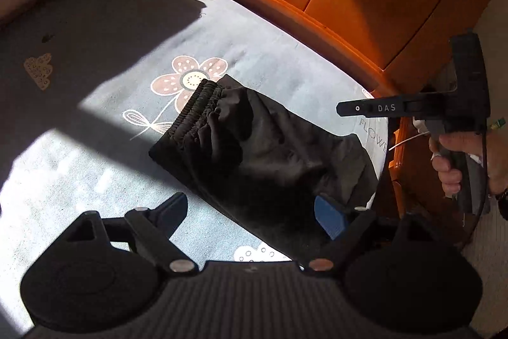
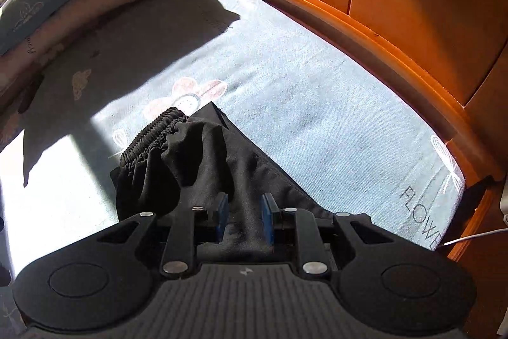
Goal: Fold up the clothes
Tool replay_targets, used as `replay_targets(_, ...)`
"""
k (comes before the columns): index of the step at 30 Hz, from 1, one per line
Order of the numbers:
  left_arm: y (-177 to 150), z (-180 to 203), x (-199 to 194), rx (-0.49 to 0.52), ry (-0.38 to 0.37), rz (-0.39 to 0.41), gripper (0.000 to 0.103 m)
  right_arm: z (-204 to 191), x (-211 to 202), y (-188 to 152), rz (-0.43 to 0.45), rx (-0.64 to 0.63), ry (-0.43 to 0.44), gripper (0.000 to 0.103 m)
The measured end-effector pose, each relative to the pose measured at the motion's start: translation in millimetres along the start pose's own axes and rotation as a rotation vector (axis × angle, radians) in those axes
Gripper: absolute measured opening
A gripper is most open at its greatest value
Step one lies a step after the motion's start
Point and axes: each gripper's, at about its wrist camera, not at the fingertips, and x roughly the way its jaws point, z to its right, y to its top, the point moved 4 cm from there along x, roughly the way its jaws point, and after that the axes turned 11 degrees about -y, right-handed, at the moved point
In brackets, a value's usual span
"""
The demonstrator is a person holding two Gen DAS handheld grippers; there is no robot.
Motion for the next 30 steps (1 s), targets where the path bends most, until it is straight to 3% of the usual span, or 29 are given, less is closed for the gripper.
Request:
replay_targets(4, 18.5, -9.9, 35.4, 0.0, 0.006, -0.003, 0.087, -18.9, 19.8, 32.0, 0.014, -0.115, 0.072, 0.026)
replay_targets(8, 33.2, -26.1, 78.3, -0.077, 0.009, 0.031, 0.087, -50.0, 69.3, 48.9, 0.012, -0.266, 0.166, 0.026)
replay_targets(14, 48.7, -41.9, 141.5, -0.117, 0.013, 0.107, 0.087, -72.0, 126.0, 52.4, -0.002, -0.441, 0.245, 0.025)
replay_targets(17, 50.5, -54.4, 166.8, -0.153, 0.022, 0.097, 0.087, -76.6, 146.5, 50.9, -0.01, -0.513, 0.267, 0.025)
replay_targets(19, 45.6, -70.5, 182.6, -0.232, 0.054, 0.064, 0.087, -79.6, 160.2, 49.9, -0.016, -0.561, 0.282, 0.025)
replay_targets(22, 37.8, -84.8, 189.3, -0.303, 0.046, 0.063, 0.087, -84.1, 180.8, 48.4, -0.025, -0.633, 0.305, 0.025)
replay_targets(26, 41.8, -87.7, 176.7, -0.381, 0.024, 0.086, 0.086, -78.2, 178.0, 52.0, -0.028, -0.645, 0.329, 0.026)
replay_targets(30, 53.6, -80.2, 156.3, -0.358, -0.014, 0.159, 0.087, -62.1, 158.2, 67.8, -0.014, -0.579, 0.382, 0.026)
